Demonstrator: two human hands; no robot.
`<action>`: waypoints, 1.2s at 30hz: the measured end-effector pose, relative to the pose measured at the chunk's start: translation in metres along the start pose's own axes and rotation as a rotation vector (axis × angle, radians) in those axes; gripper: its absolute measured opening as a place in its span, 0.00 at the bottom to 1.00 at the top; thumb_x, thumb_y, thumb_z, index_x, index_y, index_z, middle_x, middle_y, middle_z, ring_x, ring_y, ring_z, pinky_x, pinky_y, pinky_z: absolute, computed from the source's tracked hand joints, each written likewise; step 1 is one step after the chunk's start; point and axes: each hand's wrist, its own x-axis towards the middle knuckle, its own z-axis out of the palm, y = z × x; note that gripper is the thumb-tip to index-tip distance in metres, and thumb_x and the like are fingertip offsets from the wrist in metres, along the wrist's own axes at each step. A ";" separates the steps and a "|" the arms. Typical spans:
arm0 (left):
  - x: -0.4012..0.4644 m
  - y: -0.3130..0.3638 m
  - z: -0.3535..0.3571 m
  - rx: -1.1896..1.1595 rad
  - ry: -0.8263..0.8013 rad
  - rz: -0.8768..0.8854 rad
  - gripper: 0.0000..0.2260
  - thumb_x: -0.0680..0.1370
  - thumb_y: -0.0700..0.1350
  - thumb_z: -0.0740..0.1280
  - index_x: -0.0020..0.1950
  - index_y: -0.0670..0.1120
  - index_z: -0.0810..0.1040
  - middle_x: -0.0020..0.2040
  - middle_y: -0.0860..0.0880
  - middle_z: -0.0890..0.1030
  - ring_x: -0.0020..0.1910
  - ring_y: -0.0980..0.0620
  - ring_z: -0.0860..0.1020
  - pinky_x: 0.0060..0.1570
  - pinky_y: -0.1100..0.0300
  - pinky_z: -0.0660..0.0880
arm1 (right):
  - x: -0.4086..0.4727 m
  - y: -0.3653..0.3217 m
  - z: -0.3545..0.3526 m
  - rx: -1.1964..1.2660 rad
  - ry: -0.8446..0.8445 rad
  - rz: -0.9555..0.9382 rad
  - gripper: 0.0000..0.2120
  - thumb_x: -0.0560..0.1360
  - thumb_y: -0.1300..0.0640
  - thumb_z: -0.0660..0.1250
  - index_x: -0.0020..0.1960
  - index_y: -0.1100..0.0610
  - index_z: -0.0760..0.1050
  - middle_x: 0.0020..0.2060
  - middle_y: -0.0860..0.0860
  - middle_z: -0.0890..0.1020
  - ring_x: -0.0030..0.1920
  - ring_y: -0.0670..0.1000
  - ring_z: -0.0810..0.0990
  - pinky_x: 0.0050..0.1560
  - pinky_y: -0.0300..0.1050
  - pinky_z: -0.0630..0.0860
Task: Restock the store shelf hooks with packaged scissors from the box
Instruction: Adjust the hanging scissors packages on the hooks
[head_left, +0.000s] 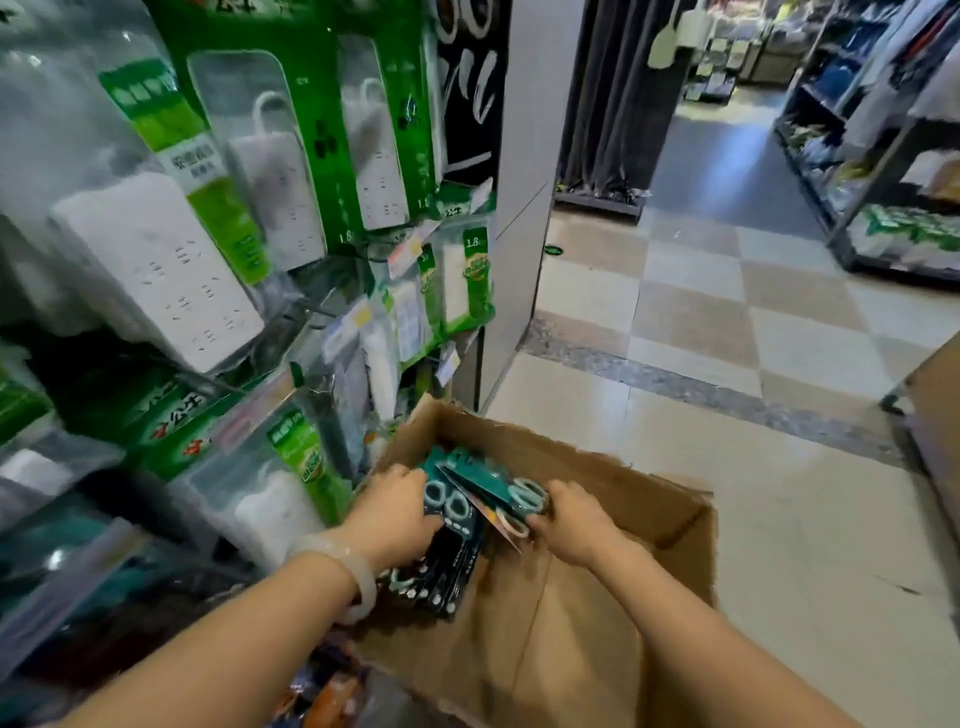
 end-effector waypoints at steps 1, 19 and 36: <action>0.013 0.003 0.002 -0.026 -0.016 -0.023 0.21 0.77 0.52 0.64 0.67 0.44 0.68 0.66 0.43 0.69 0.66 0.43 0.68 0.66 0.54 0.66 | 0.015 0.005 0.000 0.014 -0.014 -0.007 0.20 0.77 0.47 0.61 0.64 0.58 0.68 0.60 0.58 0.73 0.59 0.59 0.73 0.57 0.47 0.70; 0.096 0.027 0.033 -0.248 -0.056 -0.294 0.13 0.75 0.49 0.65 0.57 0.46 0.74 0.56 0.44 0.79 0.53 0.44 0.78 0.45 0.55 0.74 | 0.093 0.007 0.032 -0.004 -0.167 0.065 0.42 0.67 0.28 0.60 0.68 0.58 0.66 0.66 0.58 0.68 0.66 0.59 0.66 0.64 0.51 0.68; 0.073 0.048 0.066 -0.579 -0.305 -0.292 0.17 0.78 0.47 0.63 0.66 0.44 0.72 0.60 0.46 0.77 0.56 0.49 0.76 0.48 0.61 0.74 | 0.073 0.030 0.049 0.418 -0.186 0.103 0.29 0.64 0.43 0.76 0.59 0.52 0.69 0.53 0.46 0.78 0.52 0.46 0.78 0.48 0.39 0.76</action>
